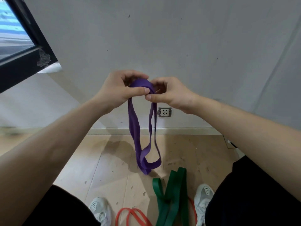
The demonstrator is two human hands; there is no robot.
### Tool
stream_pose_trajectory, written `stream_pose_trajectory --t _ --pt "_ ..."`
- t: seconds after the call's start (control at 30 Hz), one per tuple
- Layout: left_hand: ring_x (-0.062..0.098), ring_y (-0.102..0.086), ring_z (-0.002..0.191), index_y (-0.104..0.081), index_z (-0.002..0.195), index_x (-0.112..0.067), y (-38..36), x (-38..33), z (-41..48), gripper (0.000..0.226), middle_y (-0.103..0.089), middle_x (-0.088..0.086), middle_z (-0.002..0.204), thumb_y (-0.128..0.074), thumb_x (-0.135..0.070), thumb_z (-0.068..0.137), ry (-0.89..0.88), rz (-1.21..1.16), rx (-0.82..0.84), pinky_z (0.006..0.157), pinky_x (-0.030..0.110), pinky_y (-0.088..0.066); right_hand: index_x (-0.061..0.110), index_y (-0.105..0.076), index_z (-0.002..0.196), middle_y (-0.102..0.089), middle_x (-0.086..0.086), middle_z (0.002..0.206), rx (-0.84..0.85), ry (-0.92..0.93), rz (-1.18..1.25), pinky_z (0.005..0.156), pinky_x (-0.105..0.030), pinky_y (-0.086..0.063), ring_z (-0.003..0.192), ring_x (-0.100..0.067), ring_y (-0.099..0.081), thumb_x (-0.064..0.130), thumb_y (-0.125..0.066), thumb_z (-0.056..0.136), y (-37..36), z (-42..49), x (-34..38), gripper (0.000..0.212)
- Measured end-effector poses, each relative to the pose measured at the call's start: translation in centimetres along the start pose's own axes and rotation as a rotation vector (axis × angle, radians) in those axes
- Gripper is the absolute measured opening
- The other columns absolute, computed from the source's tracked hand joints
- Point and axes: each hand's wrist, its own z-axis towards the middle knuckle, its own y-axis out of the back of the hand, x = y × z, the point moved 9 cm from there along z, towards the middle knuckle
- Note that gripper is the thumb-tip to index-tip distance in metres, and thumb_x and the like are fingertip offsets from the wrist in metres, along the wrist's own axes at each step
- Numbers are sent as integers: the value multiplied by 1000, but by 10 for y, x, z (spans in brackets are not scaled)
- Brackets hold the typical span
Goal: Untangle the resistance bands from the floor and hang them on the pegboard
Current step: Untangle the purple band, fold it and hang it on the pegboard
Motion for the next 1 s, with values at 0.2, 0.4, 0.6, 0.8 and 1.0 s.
stream_pose_trajectory --t 0.2,0.4,0.6,0.8,1.0 --pt "19 -72 84 -72 108 -13 -1 11 -7 36 -76 8 95 -86 -6 76 51 -10 77 85 32 -60 8 -71 110 -70 -9 96 -56 41 50 83 -29 -53 88 -16 -63 9 -76 87 18 1 18 24" --pt "23 -74 89 -68 98 -14 -25 25 -10 24 -75 10 93 -83 -9 80 92 21 144 92 42 -59 14 -69 109 -69 -3 96 -154 97 96 87 -29 -53 91 -15 -63 10 -73 89 42 -6 33 20" --pt "27 -69 83 -68 96 -13 -15 21 -4 37 -70 12 87 -86 -29 67 112 -144 81 88 39 -56 17 -71 108 -71 -10 102 -122 22 12 90 -30 -53 95 -16 -65 15 -74 87 68 -13 24 22" --pt "16 -69 81 -74 97 -17 -6 14 -2 31 -73 2 86 -89 -20 70 73 -146 17 84 32 -58 10 -72 109 -76 -13 104 70 -172 -204 92 -33 -56 94 -21 -72 10 -77 85 63 -19 -15 25" --pt "10 -74 82 -76 103 -17 -7 -17 -1 30 -78 2 92 -87 -15 75 -90 24 -9 80 24 -59 8 -68 119 -74 -15 112 188 -173 -154 87 -29 -58 99 -24 -72 8 -77 86 17 -16 -22 34"
